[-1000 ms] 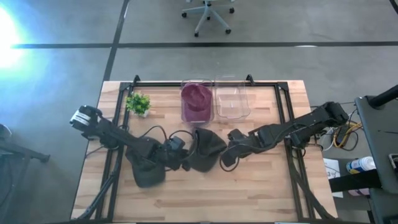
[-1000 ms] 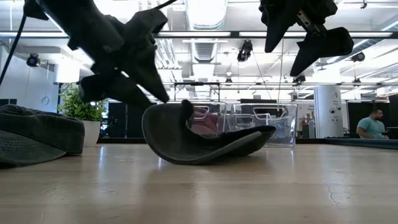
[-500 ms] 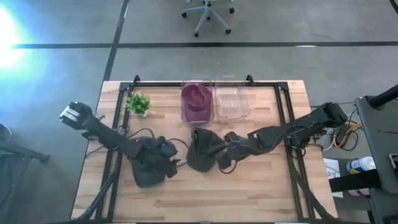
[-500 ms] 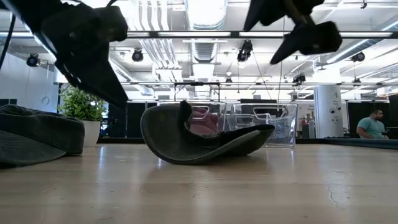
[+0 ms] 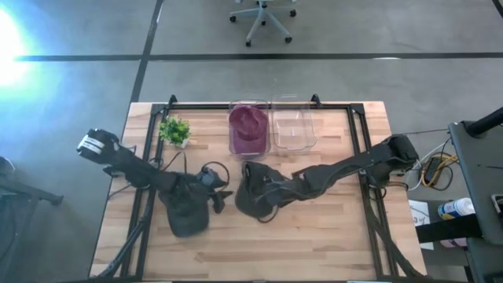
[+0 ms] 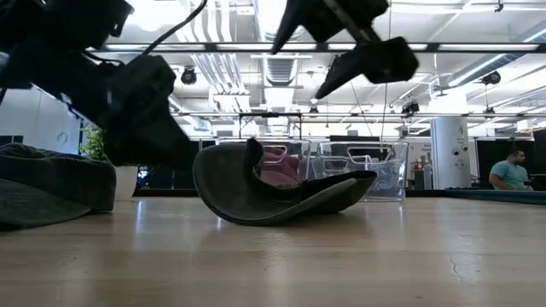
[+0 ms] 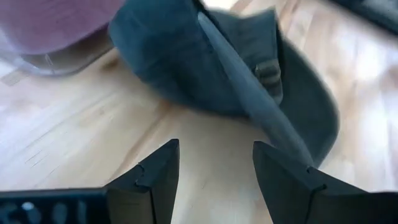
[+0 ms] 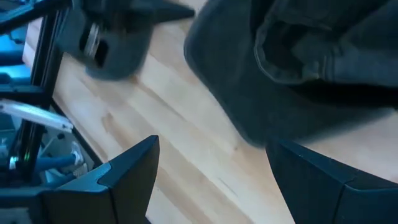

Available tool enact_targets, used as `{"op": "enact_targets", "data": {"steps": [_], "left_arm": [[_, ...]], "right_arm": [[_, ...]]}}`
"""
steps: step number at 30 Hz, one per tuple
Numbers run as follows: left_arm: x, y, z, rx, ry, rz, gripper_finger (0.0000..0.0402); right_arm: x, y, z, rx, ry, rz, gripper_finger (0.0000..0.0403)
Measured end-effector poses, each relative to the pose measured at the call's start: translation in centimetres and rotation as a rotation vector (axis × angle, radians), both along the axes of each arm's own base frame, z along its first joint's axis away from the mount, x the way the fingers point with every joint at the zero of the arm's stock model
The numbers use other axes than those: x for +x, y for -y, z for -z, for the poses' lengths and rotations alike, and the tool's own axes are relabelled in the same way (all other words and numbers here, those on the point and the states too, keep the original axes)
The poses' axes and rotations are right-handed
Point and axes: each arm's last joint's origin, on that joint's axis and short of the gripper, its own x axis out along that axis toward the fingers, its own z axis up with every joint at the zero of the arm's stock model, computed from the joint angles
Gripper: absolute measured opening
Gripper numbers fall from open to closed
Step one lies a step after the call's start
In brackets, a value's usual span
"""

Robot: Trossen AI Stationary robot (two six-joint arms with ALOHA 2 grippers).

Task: Pick & Place hat
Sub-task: Put the right black cap into the right transparent bin

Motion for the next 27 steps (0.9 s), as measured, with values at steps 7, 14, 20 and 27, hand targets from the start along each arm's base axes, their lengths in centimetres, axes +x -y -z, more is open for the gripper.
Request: {"op": "enact_targets", "data": {"steps": [7, 14, 20, 27], "left_arm": [[2.9, 0.9, 0.2, -0.055, 0.086, 0.044, 0.0197], [6.9, 3.0, 0.3, -0.067, 0.069, 0.174, 0.0197], [6.6, 4.4, 0.8, -0.046, -0.05, 0.248, 0.0197], [2.1, 6.1, -0.1, 0.047, -0.276, 0.272, 0.0197]], "right_arm": [[2.0, 0.6, 0.4, -0.001, -0.003, 0.022, 0.029], [2.0, 0.5, 0.4, 0.002, -0.061, 0.007, 0.029], [1.1, -0.5, 0.4, -0.038, -0.133, -0.047, 0.029], [1.3, -1.2, 1.7, -0.129, -0.156, -0.116, 0.029]]}}
